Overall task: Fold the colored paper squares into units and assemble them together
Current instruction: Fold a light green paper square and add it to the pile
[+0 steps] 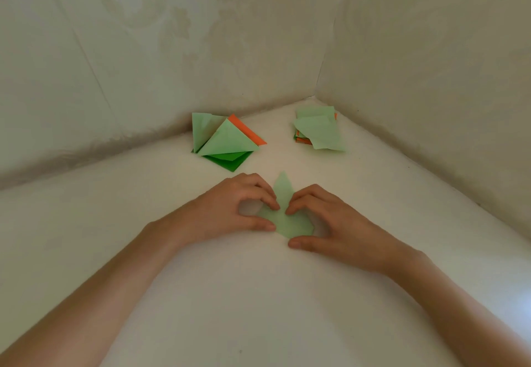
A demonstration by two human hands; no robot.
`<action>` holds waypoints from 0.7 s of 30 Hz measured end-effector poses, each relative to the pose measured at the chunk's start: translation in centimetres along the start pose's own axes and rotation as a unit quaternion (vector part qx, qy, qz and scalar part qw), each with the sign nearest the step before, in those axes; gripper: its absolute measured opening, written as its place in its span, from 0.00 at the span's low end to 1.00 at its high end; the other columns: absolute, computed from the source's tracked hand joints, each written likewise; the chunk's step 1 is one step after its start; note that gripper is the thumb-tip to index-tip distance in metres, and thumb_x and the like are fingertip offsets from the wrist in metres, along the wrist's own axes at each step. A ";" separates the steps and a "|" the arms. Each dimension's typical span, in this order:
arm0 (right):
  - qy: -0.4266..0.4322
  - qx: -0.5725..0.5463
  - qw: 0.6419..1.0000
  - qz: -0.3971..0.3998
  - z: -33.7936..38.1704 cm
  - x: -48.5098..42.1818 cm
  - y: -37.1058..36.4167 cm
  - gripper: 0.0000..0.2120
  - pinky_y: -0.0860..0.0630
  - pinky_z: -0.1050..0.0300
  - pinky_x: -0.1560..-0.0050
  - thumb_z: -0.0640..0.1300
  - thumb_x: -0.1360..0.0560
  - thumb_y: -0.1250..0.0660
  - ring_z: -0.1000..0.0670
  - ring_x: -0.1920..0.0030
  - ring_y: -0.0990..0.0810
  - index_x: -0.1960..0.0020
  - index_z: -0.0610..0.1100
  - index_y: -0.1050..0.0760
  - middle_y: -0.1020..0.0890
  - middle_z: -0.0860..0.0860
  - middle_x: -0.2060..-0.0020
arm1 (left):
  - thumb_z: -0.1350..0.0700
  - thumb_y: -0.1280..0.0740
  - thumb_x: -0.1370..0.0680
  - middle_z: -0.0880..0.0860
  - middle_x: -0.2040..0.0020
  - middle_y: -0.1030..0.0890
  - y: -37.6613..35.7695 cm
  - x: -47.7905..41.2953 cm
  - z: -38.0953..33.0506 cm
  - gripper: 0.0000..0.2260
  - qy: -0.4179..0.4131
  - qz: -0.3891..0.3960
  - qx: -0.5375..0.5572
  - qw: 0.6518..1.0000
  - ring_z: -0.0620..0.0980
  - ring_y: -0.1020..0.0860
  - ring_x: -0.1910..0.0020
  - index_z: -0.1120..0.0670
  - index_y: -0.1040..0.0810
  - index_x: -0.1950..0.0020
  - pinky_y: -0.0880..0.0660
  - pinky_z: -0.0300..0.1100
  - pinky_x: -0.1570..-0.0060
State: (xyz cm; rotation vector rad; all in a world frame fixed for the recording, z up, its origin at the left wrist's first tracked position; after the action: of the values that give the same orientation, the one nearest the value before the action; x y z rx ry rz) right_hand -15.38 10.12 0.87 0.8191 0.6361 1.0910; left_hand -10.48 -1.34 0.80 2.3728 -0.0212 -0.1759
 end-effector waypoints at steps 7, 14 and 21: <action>0.036 -0.020 0.999 -0.023 0.2 0.3 0.3 0.22 0.33 0.61 0.39 0.60 0.30 0.35 0.57 0.41 0.29 0.43 0.47 0.26 0.28 0.56 0.43 | 0.41 0.36 0.28 0.41 0.50 0.25 0.0 -0.2 -0.5 0.14 -0.041 -0.013 -0.032 0.999 0.39 0.27 0.48 0.50 0.20 0.55 0.32 0.34 0.45; 0.040 0.039 0.998 -0.019 -0.1 0.4 -0.4 0.21 0.35 0.59 0.40 0.62 0.28 0.39 0.57 0.41 0.30 0.42 0.49 0.28 0.30 0.58 0.42 | 0.35 0.34 0.33 0.40 0.48 0.27 -0.4 -0.4 0.0 0.13 -0.015 -0.001 -0.046 0.999 0.42 0.29 0.46 0.39 0.27 0.54 0.32 0.42 0.42; 0.050 0.039 0.996 -0.058 0.4 0.0 0.0 0.15 0.31 0.54 0.46 0.55 0.24 0.41 0.52 0.49 0.25 0.48 0.45 0.25 0.26 0.54 0.47 | 0.35 0.34 0.32 0.40 0.47 0.27 -0.4 -0.3 -0.2 0.12 -0.036 -0.005 -0.060 0.998 0.42 0.28 0.45 0.39 0.26 0.54 0.32 0.40 0.42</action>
State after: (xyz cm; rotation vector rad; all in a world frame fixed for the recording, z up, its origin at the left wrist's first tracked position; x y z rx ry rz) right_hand -15.03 10.01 1.07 0.7888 0.8048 1.0118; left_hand -10.71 -0.88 0.75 2.2461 -0.0328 -0.2593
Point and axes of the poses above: each hand's wrist, its own x-axis away from the middle knuckle, its own y-axis out of the back of the hand, z = x × y, the point moved 9 cm from there along -x, towards the middle knuckle
